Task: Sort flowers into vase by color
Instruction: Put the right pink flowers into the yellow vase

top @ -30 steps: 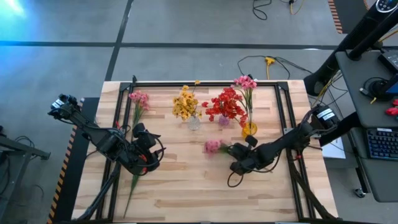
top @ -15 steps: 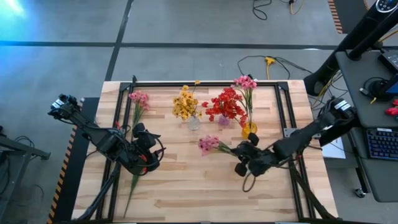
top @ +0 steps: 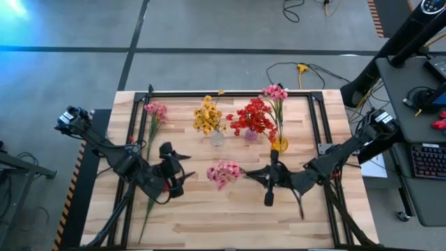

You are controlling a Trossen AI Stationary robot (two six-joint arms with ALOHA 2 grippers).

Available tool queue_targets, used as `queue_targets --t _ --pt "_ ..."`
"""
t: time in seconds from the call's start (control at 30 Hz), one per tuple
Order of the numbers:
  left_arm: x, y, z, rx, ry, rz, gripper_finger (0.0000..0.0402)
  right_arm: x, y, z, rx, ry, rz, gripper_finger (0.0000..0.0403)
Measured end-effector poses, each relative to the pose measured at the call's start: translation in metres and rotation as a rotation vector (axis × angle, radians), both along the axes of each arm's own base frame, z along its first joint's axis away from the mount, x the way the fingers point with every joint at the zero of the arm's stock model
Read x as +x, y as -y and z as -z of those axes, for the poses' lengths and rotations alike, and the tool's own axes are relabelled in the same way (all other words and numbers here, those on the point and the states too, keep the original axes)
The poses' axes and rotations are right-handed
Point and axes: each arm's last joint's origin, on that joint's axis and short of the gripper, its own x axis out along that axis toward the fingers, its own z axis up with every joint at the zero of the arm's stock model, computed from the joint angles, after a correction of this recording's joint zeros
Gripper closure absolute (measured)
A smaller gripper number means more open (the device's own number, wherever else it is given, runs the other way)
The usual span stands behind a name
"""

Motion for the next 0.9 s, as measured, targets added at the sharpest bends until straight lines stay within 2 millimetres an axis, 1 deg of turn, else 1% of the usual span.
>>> queue_targets --t 0.2,0.33,0.43,0.53,0.63,0.77,0.9 --pt "0.011 0.01 0.007 0.021 0.06 0.133 0.0151 0.002 -0.002 -0.019 -0.09 0.186 -0.098 0.0393" --pt "0.017 0.015 0.007 0.027 0.125 0.164 0.0151 0.0 -0.002 -0.025 -0.122 0.278 -0.112 0.0393" --pt "0.024 0.02 0.005 0.053 0.209 0.199 0.0151 0.0 -0.002 -0.028 -0.128 0.363 -0.145 0.0393" --pt "0.033 0.028 0.005 0.089 0.288 0.259 0.0151 0.005 -0.004 -0.028 -0.139 0.441 -0.173 0.0393" --pt "0.044 0.036 0.006 0.133 0.358 0.309 0.015 0.013 -0.005 -0.023 -0.168 0.509 -0.205 0.0393" --pt "0.059 0.042 0.011 0.179 0.411 0.309 0.015 0.026 -0.006 -0.016 -0.196 0.612 -0.236 0.0393" --pt "0.073 0.043 0.02 0.19 0.424 0.286 0.0151 0.04 -0.009 -0.017 -0.261 0.696 -0.289 0.0393"
